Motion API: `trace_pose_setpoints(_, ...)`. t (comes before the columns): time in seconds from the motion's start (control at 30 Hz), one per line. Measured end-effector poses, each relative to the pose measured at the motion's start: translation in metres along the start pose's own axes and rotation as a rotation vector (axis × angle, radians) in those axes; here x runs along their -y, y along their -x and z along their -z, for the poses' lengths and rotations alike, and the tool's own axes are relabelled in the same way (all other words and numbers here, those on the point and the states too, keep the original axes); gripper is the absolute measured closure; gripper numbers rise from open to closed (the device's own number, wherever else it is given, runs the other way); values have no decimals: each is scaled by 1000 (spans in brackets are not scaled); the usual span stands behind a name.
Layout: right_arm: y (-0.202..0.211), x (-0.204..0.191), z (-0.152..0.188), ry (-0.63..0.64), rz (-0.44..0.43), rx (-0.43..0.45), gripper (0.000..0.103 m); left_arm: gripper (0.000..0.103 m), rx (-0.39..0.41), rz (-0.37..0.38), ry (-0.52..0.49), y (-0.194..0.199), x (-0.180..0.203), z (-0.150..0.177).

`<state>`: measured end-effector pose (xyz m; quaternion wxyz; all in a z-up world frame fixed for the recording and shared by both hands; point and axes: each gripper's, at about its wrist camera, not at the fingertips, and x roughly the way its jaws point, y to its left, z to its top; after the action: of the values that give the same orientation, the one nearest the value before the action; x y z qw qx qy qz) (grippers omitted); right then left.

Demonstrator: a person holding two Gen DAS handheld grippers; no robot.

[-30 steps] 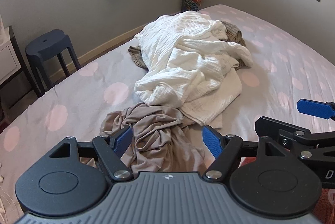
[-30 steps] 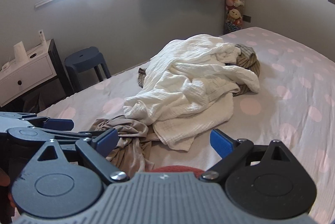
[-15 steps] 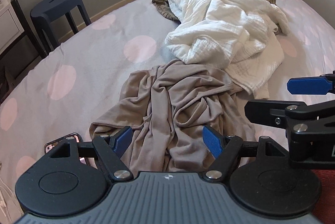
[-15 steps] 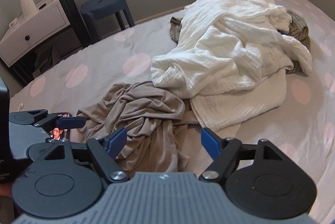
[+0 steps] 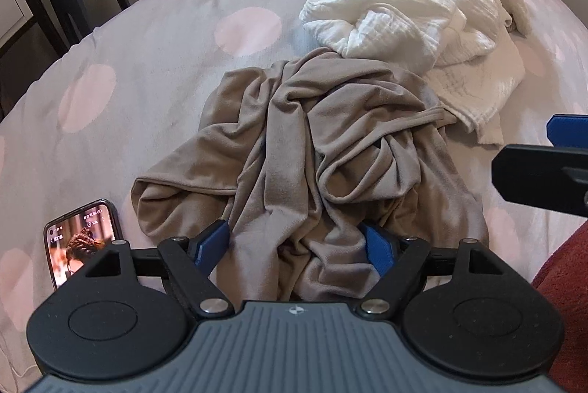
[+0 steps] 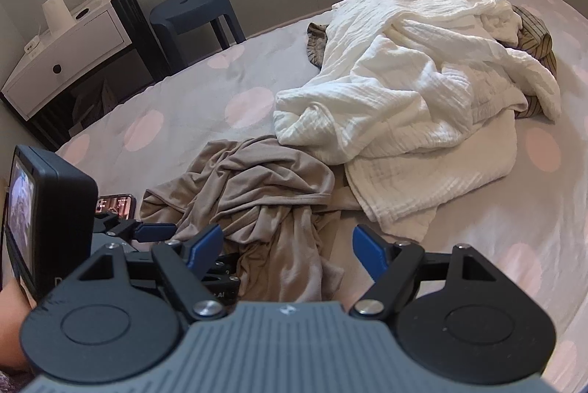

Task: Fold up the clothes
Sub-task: 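Lower the left tool onto the beige shirt and close its fingers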

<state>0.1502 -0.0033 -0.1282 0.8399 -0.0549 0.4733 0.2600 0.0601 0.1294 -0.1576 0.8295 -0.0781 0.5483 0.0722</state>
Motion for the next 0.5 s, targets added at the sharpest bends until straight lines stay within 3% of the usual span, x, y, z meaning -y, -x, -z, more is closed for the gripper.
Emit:
trace_pose_setpoints(0.2,5,1,3,4,-5,35,22,16,7,-29,-11,-6,3,4)
trace_pose_setpoints(0.5,6,-1,5,26,7,46,22,14,49,-44,-54,-6,9,8)
